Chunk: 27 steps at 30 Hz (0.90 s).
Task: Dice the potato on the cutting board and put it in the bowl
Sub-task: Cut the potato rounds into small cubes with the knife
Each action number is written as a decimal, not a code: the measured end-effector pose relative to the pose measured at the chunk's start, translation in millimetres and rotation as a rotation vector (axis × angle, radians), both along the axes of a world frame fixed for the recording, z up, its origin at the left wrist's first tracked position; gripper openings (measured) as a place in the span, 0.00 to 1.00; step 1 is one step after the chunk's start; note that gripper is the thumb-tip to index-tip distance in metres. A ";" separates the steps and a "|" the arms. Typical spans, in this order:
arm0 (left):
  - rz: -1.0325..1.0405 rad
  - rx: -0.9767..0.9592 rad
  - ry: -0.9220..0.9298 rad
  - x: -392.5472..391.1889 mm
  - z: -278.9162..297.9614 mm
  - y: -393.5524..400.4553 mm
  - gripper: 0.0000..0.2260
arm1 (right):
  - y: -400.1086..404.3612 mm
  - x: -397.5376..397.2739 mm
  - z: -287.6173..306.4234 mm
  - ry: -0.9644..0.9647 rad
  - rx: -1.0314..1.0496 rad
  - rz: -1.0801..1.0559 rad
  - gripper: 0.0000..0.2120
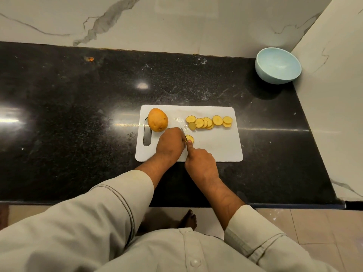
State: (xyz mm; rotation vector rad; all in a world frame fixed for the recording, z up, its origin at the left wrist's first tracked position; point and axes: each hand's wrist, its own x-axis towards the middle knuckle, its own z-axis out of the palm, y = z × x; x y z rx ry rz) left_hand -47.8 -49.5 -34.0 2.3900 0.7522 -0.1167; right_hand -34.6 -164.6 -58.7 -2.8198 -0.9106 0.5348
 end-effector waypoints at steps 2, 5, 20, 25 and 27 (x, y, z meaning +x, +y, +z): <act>0.000 0.015 0.018 1.3 0.4 0.1 0.07 | 4.1 3.7 0.7 -0.001 -0.026 0.007 0.29; -0.005 0.047 0.040 2.0 -1.4 -0.5 0.06 | -0.2 2.0 2.1 0.017 -0.028 0.017 0.30; 0.010 0.090 -0.009 0.7 -12.3 -0.5 0.05 | -44.3 -24.8 3.8 0.071 -0.018 0.014 0.28; -0.003 0.055 -0.035 -1.5 -15.1 2.5 0.06 | -59.5 -32.0 11.0 0.078 0.047 -0.048 0.26; -0.036 0.044 -0.024 -1.3 -14.3 6.7 0.06 | -65.5 -36.3 14.4 0.037 0.124 -0.081 0.25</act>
